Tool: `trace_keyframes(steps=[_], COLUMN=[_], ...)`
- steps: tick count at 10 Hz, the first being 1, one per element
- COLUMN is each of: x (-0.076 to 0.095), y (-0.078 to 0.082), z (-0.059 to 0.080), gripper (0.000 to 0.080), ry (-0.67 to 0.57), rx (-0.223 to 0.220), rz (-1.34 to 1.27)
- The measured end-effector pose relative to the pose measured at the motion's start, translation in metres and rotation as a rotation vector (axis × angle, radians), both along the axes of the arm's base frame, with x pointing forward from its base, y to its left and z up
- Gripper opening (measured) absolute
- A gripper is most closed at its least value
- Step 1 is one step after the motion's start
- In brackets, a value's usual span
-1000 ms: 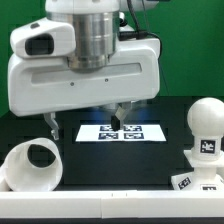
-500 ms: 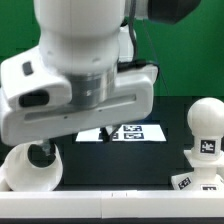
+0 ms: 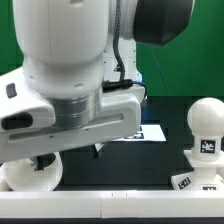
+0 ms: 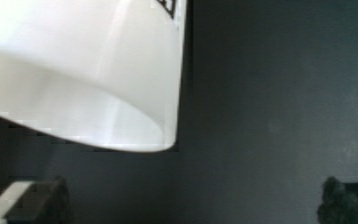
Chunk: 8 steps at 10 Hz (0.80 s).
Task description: Assemble lamp
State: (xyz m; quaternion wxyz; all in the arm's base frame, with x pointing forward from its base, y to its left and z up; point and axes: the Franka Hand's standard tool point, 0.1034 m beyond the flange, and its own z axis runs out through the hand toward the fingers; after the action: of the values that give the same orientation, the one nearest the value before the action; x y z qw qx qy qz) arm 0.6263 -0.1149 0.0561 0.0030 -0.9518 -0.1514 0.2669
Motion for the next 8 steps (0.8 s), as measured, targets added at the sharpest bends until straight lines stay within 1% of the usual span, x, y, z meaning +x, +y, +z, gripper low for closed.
trace_keyframes(steps=[1, 2, 3, 7, 8], x=[-0.007, -0.015, -0.018, -0.02, -0.026], y=[-0.001, 0.003, 0.008, 0.005, 0.001], z=[-0.005, -0.008, -0.01, -0.012, -0.02], gripper=[0.0698, 0.0698, 0.0698, 0.0698, 0.0698], ry=[0.018, 0.038, 0.052, 0.055, 0.073], rx=[-0.011, -0.041, -0.05, -0.051, -0.067], rz=[-0.02, -0.062, -0.076, -0.082, -0.1])
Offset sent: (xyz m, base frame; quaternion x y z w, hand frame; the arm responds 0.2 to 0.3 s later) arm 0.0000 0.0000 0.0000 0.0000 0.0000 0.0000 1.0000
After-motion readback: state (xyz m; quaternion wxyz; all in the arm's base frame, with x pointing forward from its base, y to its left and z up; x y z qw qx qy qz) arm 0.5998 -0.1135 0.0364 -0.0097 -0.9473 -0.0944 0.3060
